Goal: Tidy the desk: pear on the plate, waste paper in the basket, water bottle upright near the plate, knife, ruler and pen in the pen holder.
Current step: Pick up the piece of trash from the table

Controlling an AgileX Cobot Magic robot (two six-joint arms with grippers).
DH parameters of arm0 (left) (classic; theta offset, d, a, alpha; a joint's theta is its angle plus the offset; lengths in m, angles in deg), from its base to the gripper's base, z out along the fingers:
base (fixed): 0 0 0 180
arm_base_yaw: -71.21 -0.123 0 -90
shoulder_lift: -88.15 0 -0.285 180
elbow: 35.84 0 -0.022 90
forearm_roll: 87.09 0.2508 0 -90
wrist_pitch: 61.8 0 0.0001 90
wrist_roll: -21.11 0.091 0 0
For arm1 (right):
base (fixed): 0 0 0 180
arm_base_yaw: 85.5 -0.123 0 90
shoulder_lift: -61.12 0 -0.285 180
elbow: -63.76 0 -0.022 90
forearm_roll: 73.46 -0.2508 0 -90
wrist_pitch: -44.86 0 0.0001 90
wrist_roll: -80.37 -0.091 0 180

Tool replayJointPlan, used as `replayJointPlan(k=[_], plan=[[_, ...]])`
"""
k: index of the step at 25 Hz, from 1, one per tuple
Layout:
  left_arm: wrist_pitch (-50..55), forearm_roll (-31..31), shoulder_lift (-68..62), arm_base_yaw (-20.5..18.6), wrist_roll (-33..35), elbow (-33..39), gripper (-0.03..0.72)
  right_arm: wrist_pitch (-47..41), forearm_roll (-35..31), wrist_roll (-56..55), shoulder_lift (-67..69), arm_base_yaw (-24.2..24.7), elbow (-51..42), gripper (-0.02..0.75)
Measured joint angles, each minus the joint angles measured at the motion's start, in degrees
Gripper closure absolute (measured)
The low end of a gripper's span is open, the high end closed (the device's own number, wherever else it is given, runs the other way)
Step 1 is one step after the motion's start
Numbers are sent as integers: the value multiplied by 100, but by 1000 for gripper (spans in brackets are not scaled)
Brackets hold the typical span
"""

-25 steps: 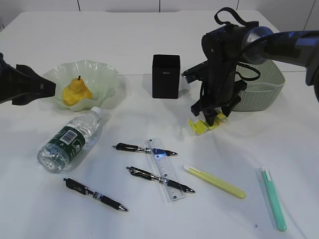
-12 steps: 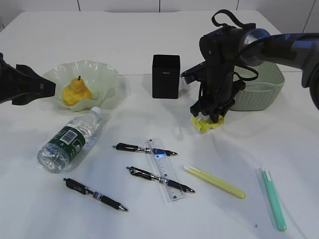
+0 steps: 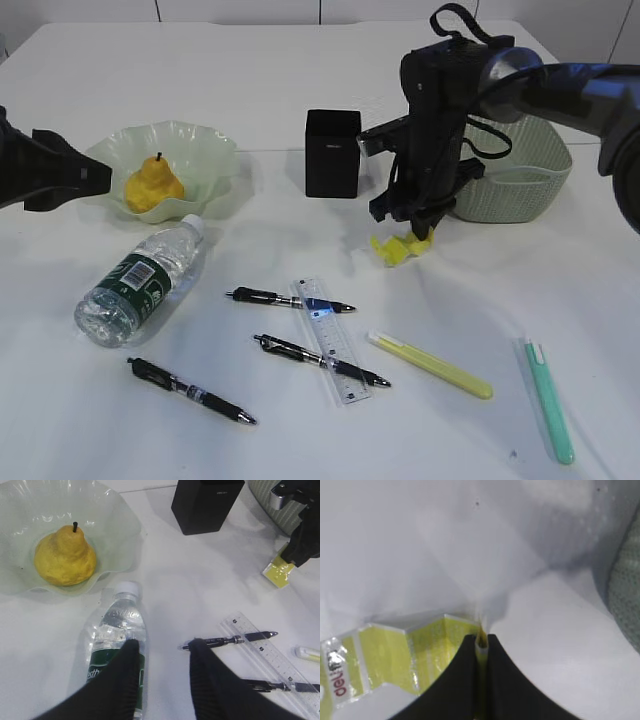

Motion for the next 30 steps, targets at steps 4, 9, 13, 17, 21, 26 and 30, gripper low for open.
replayJointPlan(k=[4,9,13,17,21,26,30], plan=[[0,0,0,0,0,0,449,-11,-294,0,21,0,150,730],[0,0,0,0,0,0,449,-19,-391,0,34,0,296,730],[0,0,0,0,0,0,449,-19,-480,0,34,0,394,731],[0,0,0,0,0,0,449,-23,-480,0,-16,0,408,731],[0,0,0,0,0,0,449,-32,-480,0,-163,0,510,731],[0,0,0,0,0,0,449,-60,-480,0,-347,0,817,731],[0,-13,0,0,0,0,449,-84,-349,0,-469,0,1026,731]])
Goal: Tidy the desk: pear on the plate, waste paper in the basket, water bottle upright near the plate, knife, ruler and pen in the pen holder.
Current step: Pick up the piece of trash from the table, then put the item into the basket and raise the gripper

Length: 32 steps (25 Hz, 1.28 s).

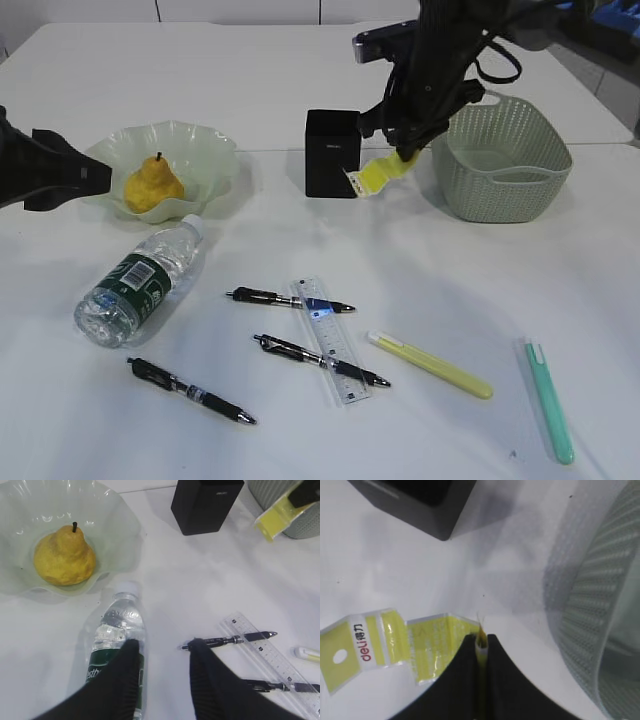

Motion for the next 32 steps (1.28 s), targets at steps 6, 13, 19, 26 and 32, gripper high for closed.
replayJointPlan(k=[6,13,19,26,32], plan=[[0,-2,0,0,0,0,449,-66,369,-39,-46,0,481,731],[0,-12,0,0,0,0,449,-88,702,-183,-46,116,640,732],[0,-12,0,0,0,0,449,-91,782,-360,-46,695,742,732],[0,-12,0,0,0,0,449,-100,818,-463,-91,1138,832,732],[-104,-12,0,0,0,0,449,-100,818,-517,-35,1223,832,732]])
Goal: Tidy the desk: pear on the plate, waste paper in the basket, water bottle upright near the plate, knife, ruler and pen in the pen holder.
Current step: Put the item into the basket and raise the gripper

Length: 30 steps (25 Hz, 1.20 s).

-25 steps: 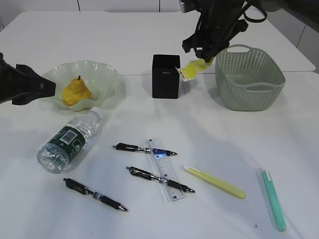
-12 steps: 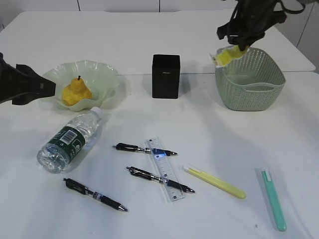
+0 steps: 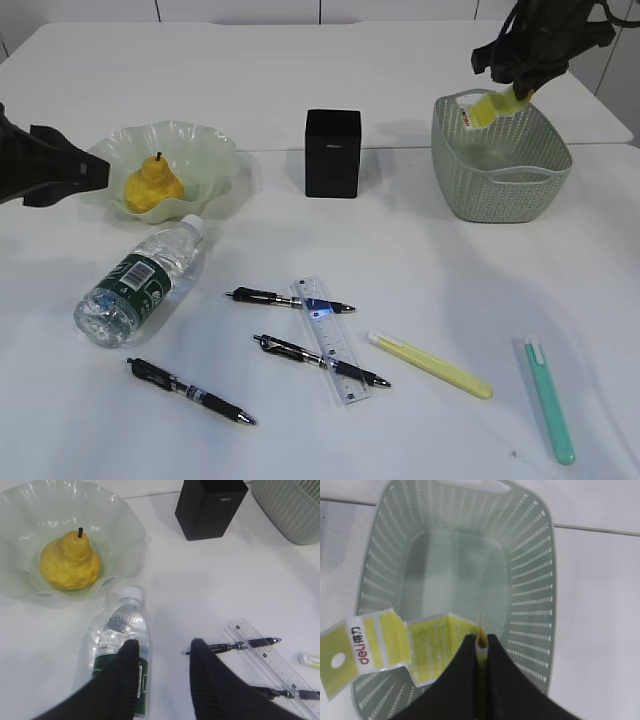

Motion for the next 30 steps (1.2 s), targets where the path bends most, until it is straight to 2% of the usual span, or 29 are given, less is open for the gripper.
replayJointPlan(k=[7,10,13,18,20,30], plan=[[-207,0,0,0,0,0,449,0,0,-22,180,15,0,731],[-253,0,45,0,0,0,449,0,0,-22,216,15,0,708],[-277,33,107,0,0,0,449,0,0,-35,294,15,0,643],[-313,390,165,0,9,0,449,0,-10,-125,475,28,0,458],[-339,467,190,0,9,0,449,0,-10,-146,525,51,0,413],[-502,889,215,0,9,0,449,0,12,-185,548,146,0,389]])
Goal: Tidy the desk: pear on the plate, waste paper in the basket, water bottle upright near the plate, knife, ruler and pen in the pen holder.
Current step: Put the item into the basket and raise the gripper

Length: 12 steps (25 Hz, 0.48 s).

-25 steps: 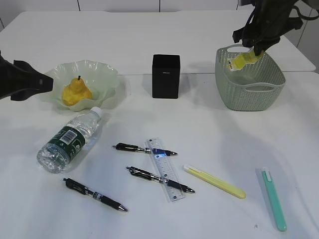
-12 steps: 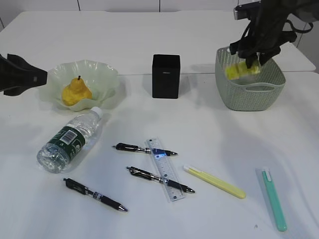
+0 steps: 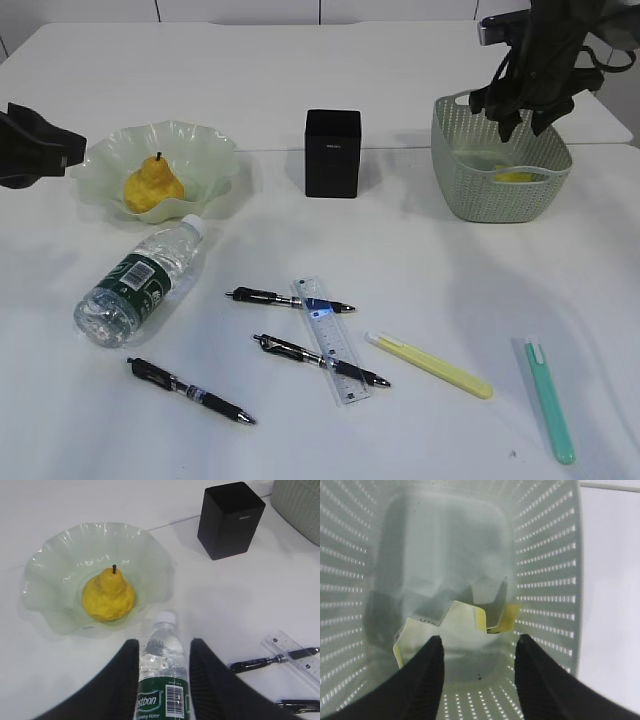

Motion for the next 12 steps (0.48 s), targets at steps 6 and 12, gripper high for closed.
replayJointPlan(k=[6,12], plan=[[-221,37,0,0,0,0,449,0,-40,-29,0,0,0,389],[-401,37,9,0,0,0,449,0,-53,-133,-105,0,0,388]])
